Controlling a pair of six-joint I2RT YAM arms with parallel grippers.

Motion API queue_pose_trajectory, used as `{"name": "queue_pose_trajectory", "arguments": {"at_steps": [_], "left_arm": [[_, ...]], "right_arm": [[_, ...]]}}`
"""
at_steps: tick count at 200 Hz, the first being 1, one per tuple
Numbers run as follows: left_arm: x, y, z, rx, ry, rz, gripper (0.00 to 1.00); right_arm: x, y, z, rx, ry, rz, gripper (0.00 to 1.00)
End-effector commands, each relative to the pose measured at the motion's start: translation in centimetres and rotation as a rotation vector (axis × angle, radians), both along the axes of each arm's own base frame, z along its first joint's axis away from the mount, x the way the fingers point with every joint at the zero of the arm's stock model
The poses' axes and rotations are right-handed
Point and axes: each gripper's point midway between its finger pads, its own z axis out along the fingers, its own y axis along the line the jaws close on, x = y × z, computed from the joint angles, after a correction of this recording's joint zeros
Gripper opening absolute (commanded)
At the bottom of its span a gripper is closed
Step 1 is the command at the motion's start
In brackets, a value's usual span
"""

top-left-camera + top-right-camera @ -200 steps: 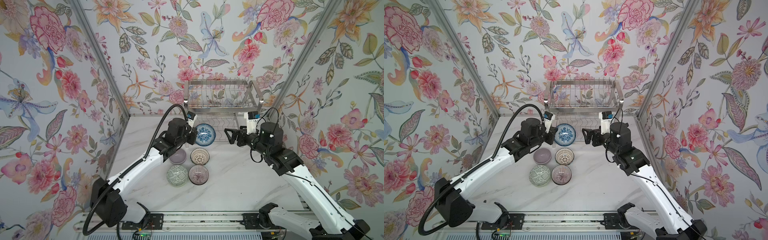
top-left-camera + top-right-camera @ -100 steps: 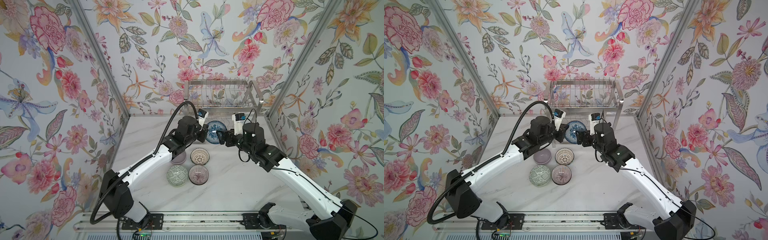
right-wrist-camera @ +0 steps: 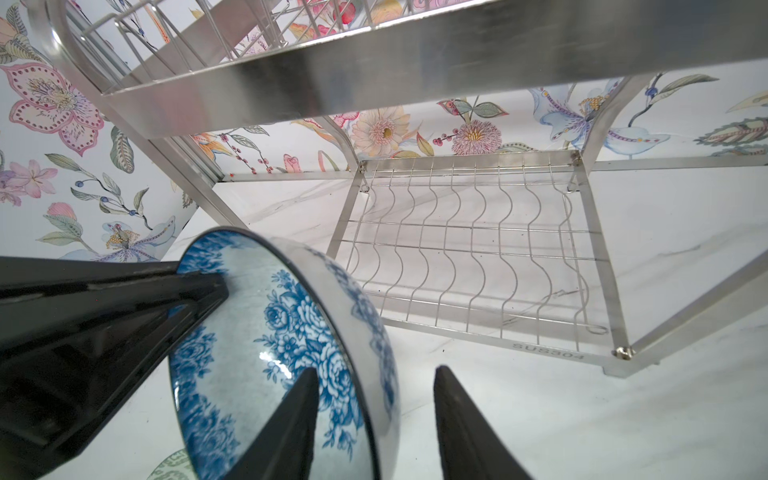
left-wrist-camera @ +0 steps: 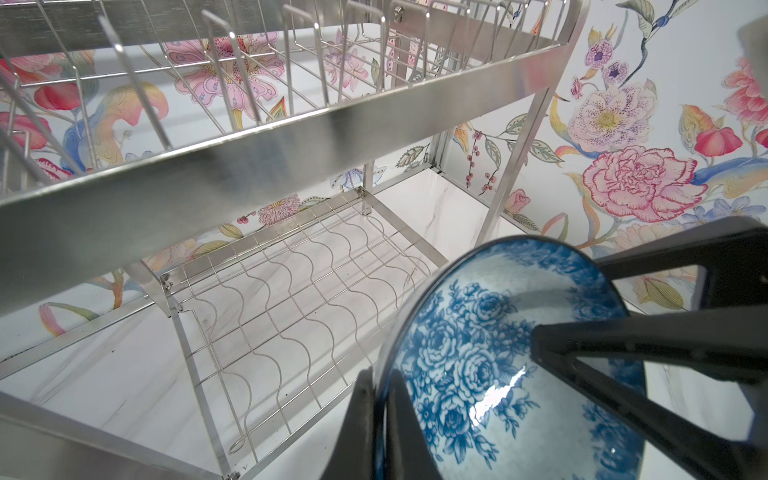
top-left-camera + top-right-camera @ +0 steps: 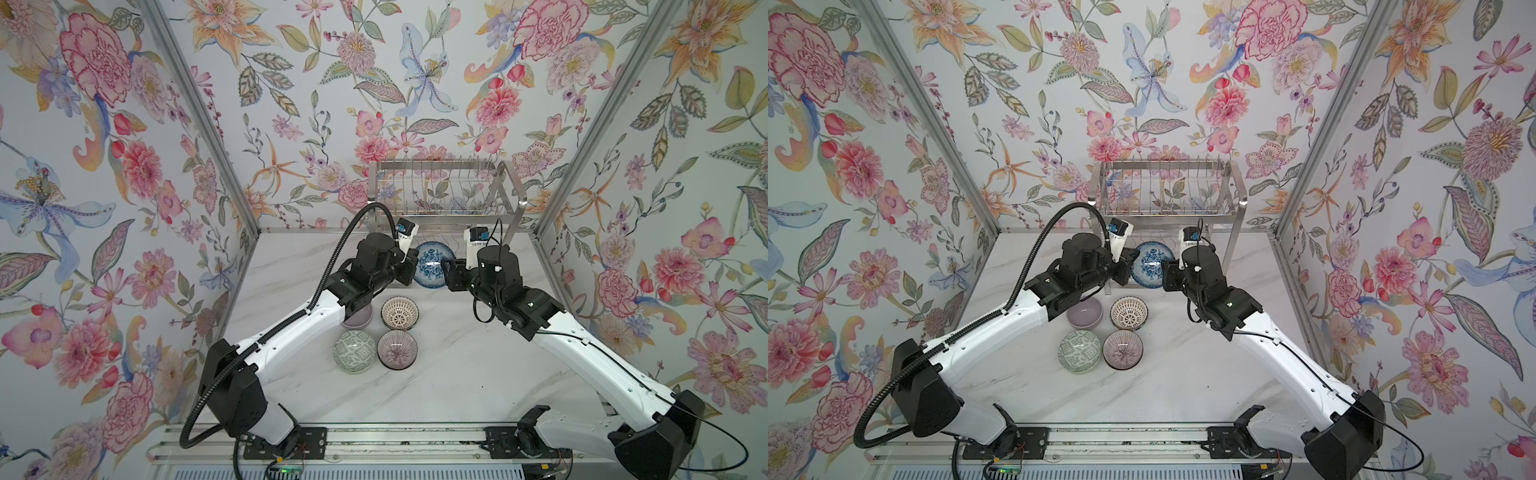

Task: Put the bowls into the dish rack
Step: 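Grasp the bowl rim with the right gripper while the left gripper holds it, then carry the bowl with the right gripper into the rack while the left gripper withdraws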

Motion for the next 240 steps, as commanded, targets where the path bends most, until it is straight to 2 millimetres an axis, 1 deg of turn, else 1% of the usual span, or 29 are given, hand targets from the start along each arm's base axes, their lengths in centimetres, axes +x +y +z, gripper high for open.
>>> {"name": "queue_pose_trajectory", "arguments": {"at_steps": [1,38,56,72,73,75,82,88,94,101,102,105,119,122,145,167,191,208,220,240], "left_arm": [[0.2,-0.8,4.0,-0.099,-0.077,0.003,0.0],[-0.1,-0.8,4.4,-0.104,-0.084,0.0,0.0],[-0.1,-0.7,4.1,-0.101,-0.078,0.002,0.0],[0.0,-0.5,3.8,-0.088,-0.072,0.016,0.0],[0.0,-0.4,3.8,-0.087,-0.073,0.018,0.0],[0.1,-0.4,3.8,-0.083,-0.073,0.022,0.0],[0.2,0.1,3.6,-0.065,-0.076,0.041,0.0],[0.2,0.5,3.5,-0.048,-0.078,0.06,0.11],[0.3,1.2,3.4,-0.027,-0.086,0.088,0.25],[0.4,2.2,3.4,0.0,-0.095,0.124,0.44],[0.4,2.3,3.4,0.003,-0.097,0.129,0.45],[0.4,2.7,3.4,0.015,-0.101,0.145,0.55],[0.4,4.8,3.4,0.058,-0.114,0.202,0.94],[0.4,5.3,3.4,0.065,-0.117,0.216,0.99],[0.3,9.0,3.5,0.093,-0.118,0.301,0.99],[-0.1,12.4,3.7,0.098,-0.125,0.37,0.99],[-0.2,15.6,3.2,0.11,-0.111,0.432,0.99],[-0.1,17.4,2.7,0.118,-0.096,0.467,0.99],[0.0,18.2,2.1,0.127,-0.084,0.49,0.99],[0.0,18.7,1.4,0.139,-0.075,0.505,0.99]], "right_arm": [[0.2,0.5,-0.4,0.01,0.001,0.003,0.4],[0.4,0.7,-0.6,0.007,0.006,0.005,0.24],[0.5,0.8,-0.7,0.002,0.006,0.009,0.12],[0.5,0.8,-0.1,-0.014,-0.018,0.019,0.01],[0.3,1.2,-0.1,-0.016,-0.02,0.033,0.0],[0.0,1.6,-0.1,-0.022,-0.022,0.044,0.0],[-0.2,1.8,0.2,-0.041,-0.038,0.056,0.0],[-0.4,1.8,0.5,-0.058,-0.053,0.064,0.0],[-0.5,1.7,0.7,-0.079,-0.066,0.069,0.0],[-0.6,1.6,0.9,-0.111,-0.081,0.075,0.0],[-0.7,1.6,1.0,-0.116,-0.084,0.077,0.0],[-0.7,1.5,1.0,-0.131,-0.09,0.078,0.0],[-0.8,0.9,1.2,-0.202,-0.114,0.081,0.0],[-0.9,0.7,1.2,-0.228,-0.119,0.084,0.0],[-1.0,-0.4,0.6,-0.384,-0.141,0.104,0.0],[-0.9,-1.7,-0.2,-0.579,-0.158,0.119,0.0],[-0.7,-2.8,-1.0,-0.786,-0.182,0.121,0.0],[-0.2,-3.4,-1.2,-0.92,-0.196,0.095,0.0],[0.2,-3.7,-1.2,-1.002,-0.211,0.075,0.0],[1.0,-3.9,-1.3,-1.134,-0.236,0.046,0.0]]}}
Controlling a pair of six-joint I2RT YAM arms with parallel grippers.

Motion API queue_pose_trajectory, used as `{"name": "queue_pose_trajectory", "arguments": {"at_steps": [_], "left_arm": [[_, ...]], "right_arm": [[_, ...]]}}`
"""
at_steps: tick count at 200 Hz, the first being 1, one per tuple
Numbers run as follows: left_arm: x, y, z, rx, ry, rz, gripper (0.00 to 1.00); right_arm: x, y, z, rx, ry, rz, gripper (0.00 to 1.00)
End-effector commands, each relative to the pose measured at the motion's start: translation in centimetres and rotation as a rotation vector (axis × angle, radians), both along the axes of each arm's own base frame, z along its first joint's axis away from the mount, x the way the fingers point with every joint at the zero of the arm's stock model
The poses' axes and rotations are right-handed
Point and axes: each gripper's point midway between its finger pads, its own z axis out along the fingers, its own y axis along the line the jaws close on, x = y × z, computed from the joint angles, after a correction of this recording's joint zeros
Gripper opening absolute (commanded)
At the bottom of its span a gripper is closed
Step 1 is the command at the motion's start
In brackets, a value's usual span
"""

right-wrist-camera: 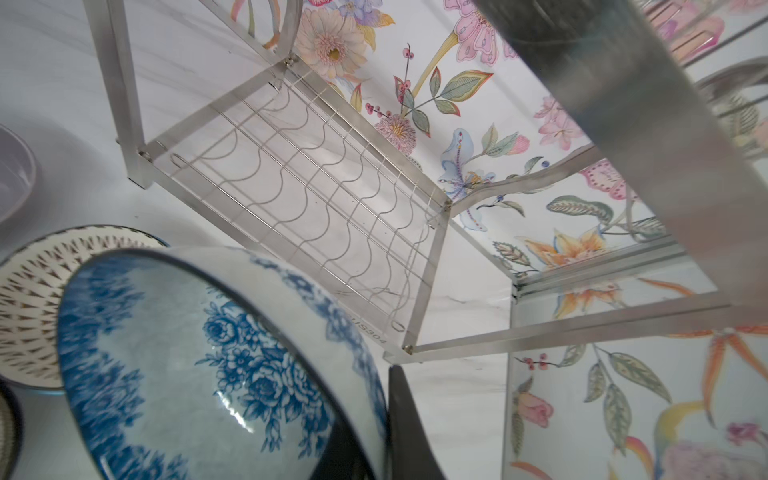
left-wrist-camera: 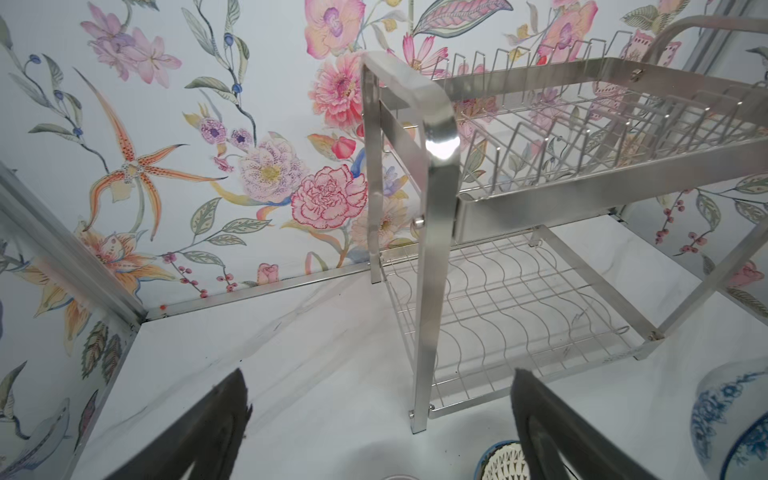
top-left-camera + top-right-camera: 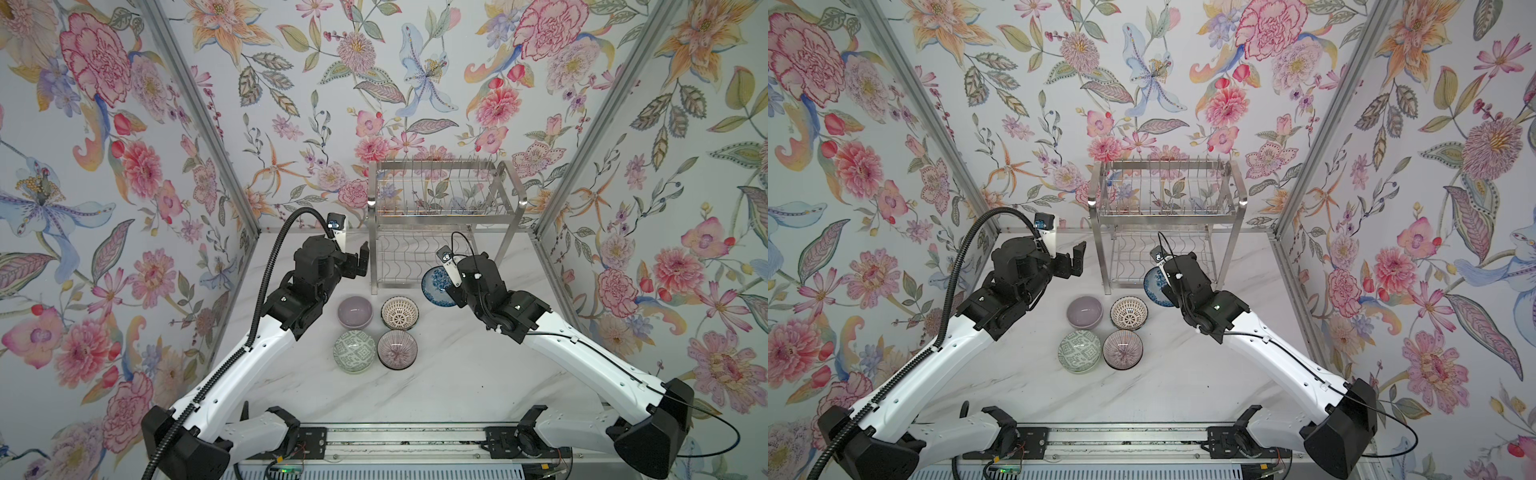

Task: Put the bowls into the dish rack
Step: 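Carry the bowl with the right gripper into the rack while the left gripper withdraws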

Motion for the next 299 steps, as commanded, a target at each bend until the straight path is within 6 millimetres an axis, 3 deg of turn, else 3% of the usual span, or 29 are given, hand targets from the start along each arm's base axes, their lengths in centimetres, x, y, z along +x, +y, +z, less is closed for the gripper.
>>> {"name": "queue_pose_trajectory", "arguments": {"at_steps": [1,83,170,187,193,299], "left_arm": [[-0.1,1.2,-2.1,0.045,0.047,0.037,0.99],[-0.4,3.4,-3.8,0.053,0.049,0.072,0.99],[-0.4,4.9,-4.7,0.05,0.042,0.092,0.99],[-0.3,5.0,-4.8,0.044,0.046,0.087,0.99],[-0.3,5.0,-4.9,0.041,0.046,0.086,0.99],[0.1,5.7,-5.6,0.021,0.069,0.081,0.99]], "right_arm": [[1.4,-1.2,1.5,-0.207,-0.118,-0.058,0.0],[5.1,-0.8,0.8,-0.486,-0.19,-0.134,0.0],[10.7,-2.8,-0.9,-0.545,-0.154,-0.297,0.0],[11.7,-2.2,-1.2,-0.56,-0.155,-0.297,0.0],[12.5,-3.4,-1.2,-0.564,-0.151,-0.327,0.0],[18.2,-2.8,-3.1,-0.647,-0.218,-0.369,0.0]]}}
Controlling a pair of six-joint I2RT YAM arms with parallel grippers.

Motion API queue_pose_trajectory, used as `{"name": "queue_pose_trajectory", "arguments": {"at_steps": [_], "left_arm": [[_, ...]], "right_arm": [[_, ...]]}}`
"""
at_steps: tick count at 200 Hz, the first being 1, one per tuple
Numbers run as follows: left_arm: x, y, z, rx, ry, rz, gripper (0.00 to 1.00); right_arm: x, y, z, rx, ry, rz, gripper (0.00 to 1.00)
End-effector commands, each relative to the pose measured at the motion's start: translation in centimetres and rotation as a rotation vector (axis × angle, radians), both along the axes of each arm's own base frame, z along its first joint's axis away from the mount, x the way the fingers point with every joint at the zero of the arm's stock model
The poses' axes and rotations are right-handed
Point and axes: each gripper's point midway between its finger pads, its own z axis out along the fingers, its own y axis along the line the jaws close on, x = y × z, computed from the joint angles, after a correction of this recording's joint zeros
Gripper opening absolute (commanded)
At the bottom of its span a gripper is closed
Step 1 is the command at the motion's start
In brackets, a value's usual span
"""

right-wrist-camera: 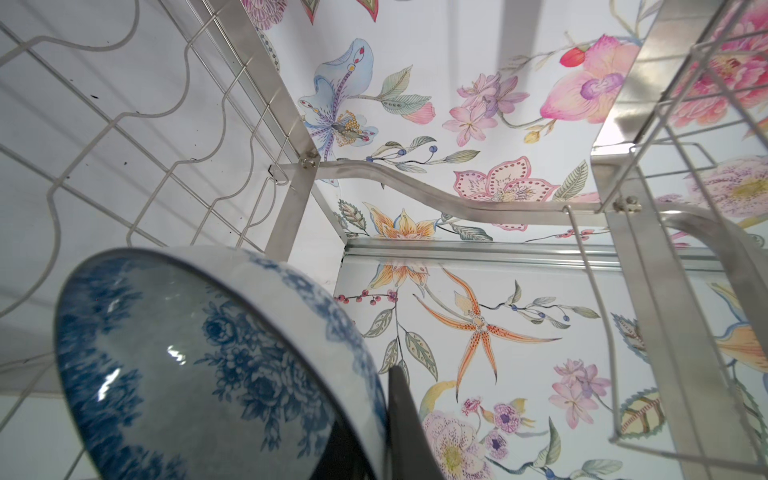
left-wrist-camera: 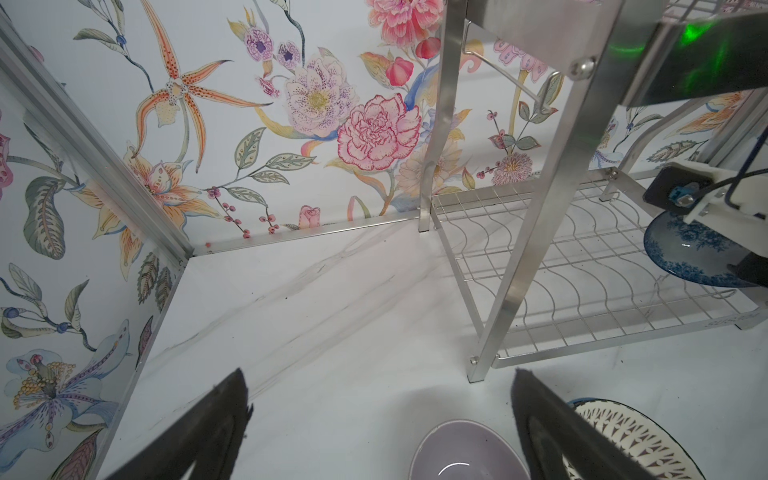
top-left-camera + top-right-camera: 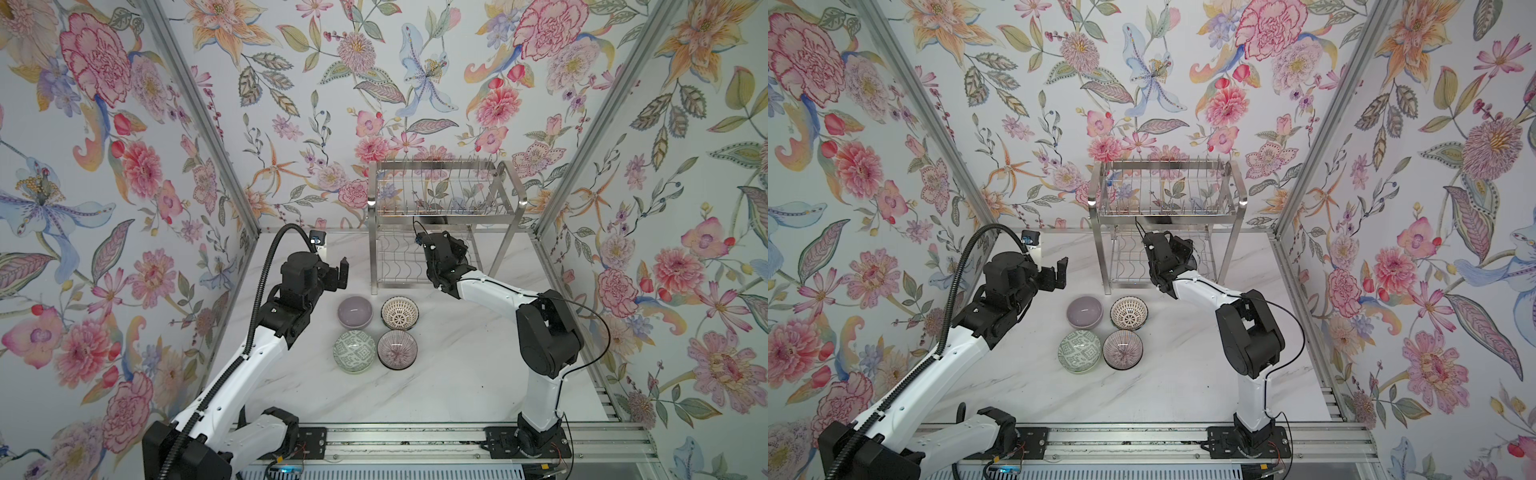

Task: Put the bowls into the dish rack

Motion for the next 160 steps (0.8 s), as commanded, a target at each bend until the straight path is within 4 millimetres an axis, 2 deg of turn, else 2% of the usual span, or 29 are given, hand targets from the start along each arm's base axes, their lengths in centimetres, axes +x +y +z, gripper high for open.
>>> {"name": "queue_pose_trajectory", "arguments": {"at_steps": [1,65,120,160], "left_arm": [[-0.1,0.2,-0.2,-0.015,-0.002,-0.009,0.99],[-0.3,0.5,-0.2,-0.02,-0.003,-0.008,0.99],[-0.3,0.5,-0.4,-0.025,0.0,-0.013,0.99],[-0.4,0.7,-0.4,-0.026,0.001,-0.01,0.99]], "right_arm": [[1.8,0.1,3.4,0.011,-0.135,-0.027,0.0],[4.7,-1.1,3.2,-0.027,-0.202,-0.072,0.0],[6.6,-1.2,3.1,-0.024,-0.239,-0.108,0.0],[7.6,-2.9,2.5,-0.027,-0.251,-0.17,0.0]]}}
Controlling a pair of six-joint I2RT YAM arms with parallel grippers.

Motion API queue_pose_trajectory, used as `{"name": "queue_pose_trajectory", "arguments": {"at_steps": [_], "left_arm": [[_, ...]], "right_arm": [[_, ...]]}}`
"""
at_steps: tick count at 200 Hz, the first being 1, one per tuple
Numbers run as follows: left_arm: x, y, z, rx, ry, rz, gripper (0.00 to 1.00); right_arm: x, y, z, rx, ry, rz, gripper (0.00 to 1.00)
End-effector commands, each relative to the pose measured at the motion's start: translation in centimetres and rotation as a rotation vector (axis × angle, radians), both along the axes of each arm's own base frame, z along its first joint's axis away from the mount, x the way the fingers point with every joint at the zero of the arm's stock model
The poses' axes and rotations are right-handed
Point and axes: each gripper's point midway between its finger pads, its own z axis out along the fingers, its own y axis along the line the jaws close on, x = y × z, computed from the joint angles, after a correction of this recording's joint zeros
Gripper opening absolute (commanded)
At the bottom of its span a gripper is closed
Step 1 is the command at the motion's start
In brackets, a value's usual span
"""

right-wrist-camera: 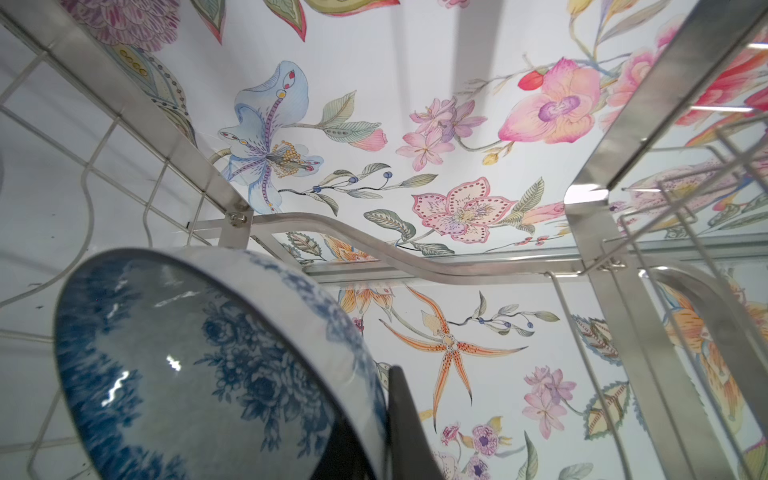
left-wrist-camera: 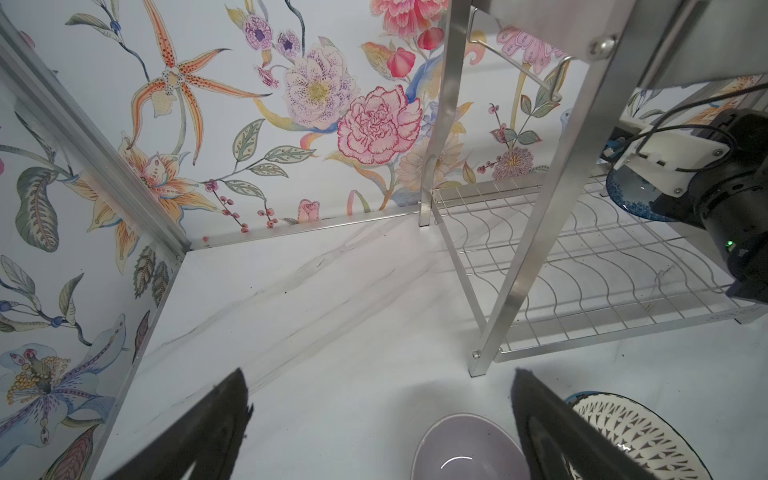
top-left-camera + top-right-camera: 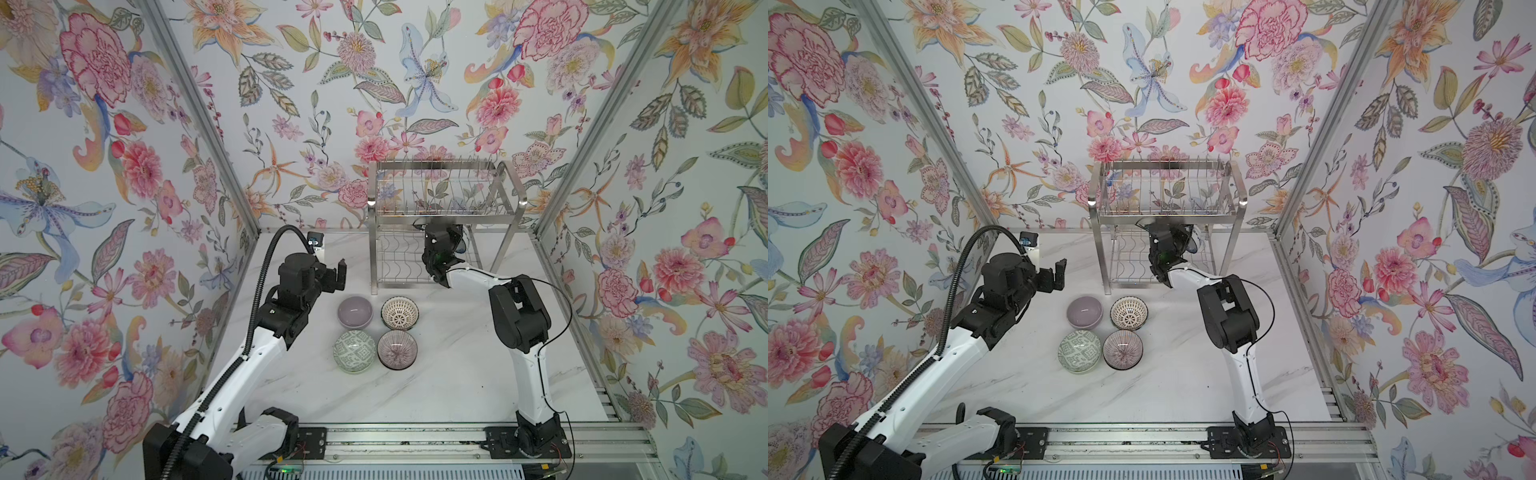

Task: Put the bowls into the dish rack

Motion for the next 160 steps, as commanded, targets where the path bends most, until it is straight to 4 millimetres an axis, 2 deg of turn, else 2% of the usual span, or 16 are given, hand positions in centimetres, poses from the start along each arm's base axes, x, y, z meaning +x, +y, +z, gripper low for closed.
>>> {"name": "queue_pose_trajectory", "arguments": {"at_steps": [1,62,160], "left_arm": [[-0.3,0.4,0.2,-0.019,-0.012,-0.001,0.99],[-0.3,0.3,0.1,-0.027,-0.01,-0.009,0.99],[-0.2,0.2,0.1,-0.027,0.0,-0.014,0.99]], "right_arm": [[0.5,-1.7,2.0,0.039,-0.091,-0.072,0.0],[2.0,-3.6,0.7,0.026,-0.1,-0.126,0.0],[4.4,-4.7,-1.3,0.03,-0.089,-0.146,0.0]]}}
